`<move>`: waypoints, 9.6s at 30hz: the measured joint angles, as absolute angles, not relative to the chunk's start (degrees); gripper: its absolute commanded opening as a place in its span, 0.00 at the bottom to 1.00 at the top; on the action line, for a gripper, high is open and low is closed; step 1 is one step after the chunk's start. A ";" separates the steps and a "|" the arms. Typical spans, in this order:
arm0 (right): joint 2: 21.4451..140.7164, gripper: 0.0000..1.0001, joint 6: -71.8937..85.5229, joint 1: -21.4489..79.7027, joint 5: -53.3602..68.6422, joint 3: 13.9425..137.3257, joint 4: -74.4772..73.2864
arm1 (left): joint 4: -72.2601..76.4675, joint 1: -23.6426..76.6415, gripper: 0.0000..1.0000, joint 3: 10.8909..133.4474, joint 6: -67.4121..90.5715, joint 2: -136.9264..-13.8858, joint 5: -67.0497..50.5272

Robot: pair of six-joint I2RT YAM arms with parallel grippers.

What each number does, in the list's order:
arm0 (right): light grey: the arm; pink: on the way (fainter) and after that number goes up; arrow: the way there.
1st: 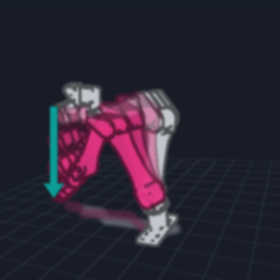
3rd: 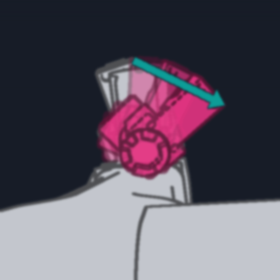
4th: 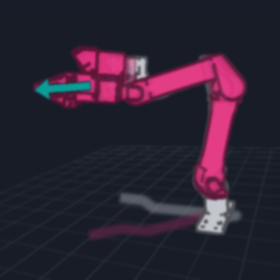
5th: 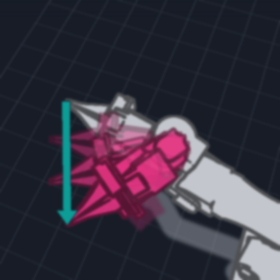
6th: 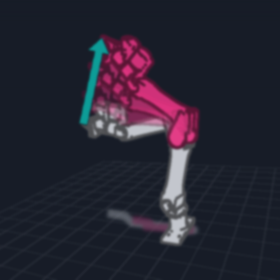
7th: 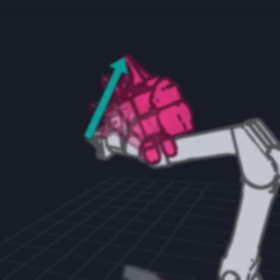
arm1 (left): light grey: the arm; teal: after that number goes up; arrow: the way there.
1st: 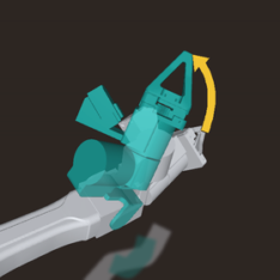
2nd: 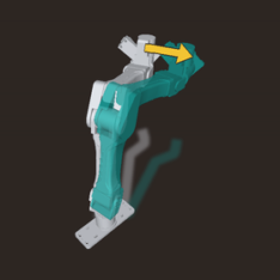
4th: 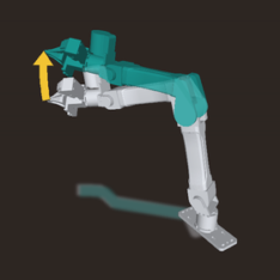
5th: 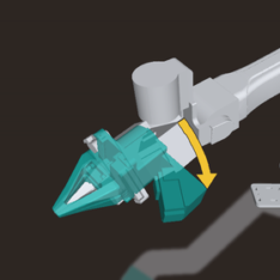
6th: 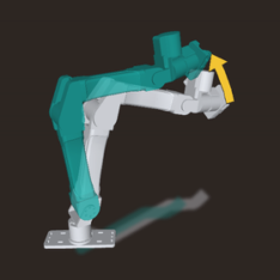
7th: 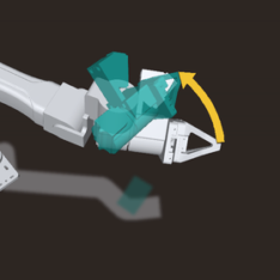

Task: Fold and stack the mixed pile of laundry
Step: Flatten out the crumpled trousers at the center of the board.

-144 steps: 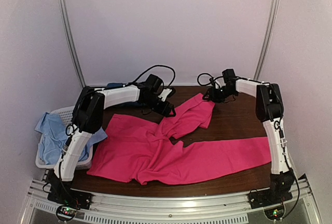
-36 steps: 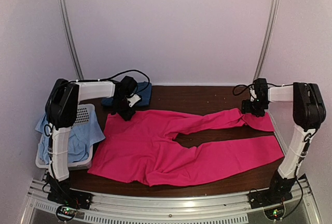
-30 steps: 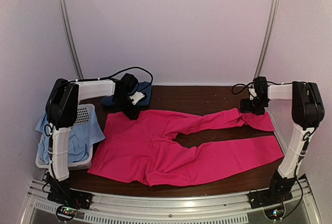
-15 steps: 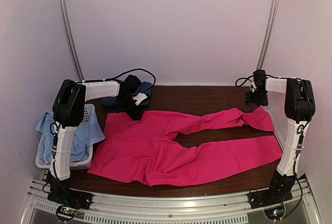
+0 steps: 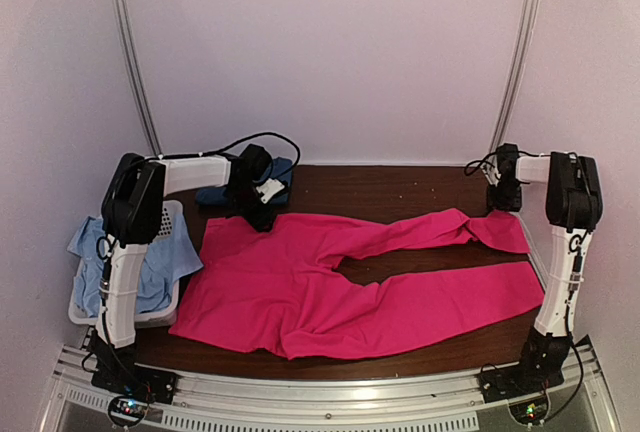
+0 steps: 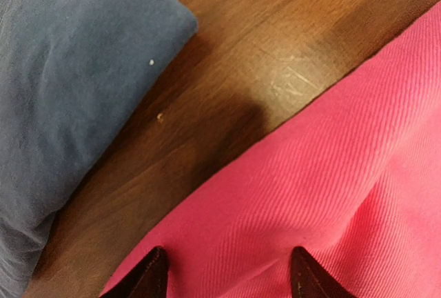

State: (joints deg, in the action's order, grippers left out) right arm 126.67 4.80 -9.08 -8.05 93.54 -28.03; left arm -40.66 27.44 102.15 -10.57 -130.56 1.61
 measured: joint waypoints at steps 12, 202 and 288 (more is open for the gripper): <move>126.89 0.00 6.24 -9.17 -6.04 93.82 -27.90 | -40.53 27.59 0.49 101.80 -10.11 -130.54 1.65; 96.36 0.00 11.97 -10.15 -7.01 71.81 -9.65 | -24.73 5.34 0.00 85.38 0.27 -107.55 -10.59; 86.70 0.68 18.24 15.35 10.22 45.89 -26.81 | -39.31 20.14 0.33 66.70 18.17 -102.15 20.12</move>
